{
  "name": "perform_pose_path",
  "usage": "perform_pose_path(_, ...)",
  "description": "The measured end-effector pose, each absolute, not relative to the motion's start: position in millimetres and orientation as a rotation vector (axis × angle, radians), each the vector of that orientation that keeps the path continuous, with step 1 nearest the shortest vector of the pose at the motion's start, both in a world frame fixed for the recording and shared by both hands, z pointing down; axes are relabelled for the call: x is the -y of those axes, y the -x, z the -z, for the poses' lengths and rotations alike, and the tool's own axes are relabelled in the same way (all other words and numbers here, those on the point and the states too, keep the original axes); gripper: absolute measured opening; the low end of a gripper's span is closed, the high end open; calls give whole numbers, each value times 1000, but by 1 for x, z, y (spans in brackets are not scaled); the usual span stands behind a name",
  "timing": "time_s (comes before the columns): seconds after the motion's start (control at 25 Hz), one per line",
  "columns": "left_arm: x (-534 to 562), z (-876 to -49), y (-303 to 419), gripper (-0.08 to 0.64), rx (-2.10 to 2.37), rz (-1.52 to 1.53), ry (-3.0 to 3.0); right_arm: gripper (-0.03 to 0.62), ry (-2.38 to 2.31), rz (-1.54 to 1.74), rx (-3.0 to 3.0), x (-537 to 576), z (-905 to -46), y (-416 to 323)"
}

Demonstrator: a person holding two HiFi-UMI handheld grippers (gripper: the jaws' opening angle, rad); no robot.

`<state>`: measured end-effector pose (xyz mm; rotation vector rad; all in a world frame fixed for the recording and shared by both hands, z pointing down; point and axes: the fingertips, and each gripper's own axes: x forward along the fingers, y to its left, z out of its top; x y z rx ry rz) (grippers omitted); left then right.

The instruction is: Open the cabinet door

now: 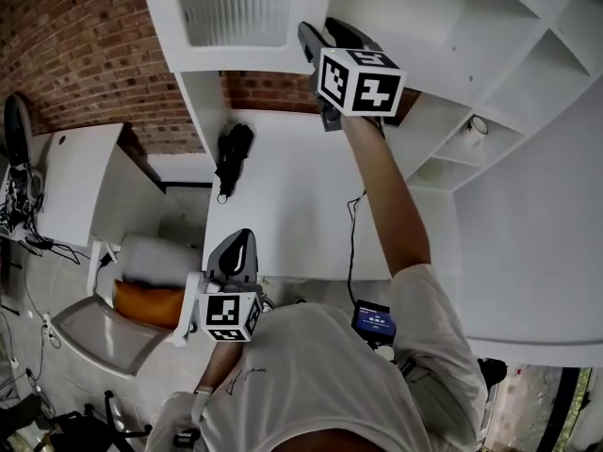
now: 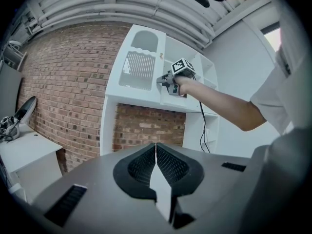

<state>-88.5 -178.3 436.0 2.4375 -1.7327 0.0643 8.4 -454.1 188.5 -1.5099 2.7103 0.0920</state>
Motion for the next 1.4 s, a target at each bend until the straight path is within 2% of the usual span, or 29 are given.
perform_pose_path(0.28,177,-441,97,17,1740,-65,-2421,173,1550,-95,-2694,461,-186,-3)
perform_pose_path(0.4,175,-443,96,17,1734,-64,-2423,262,1538,-102,-2714,461,-187,3)
perform_pose_path(1.4,177,-447,89,17,1688,-42,-2441,261,1570,-89,-2702,450,-191,6)
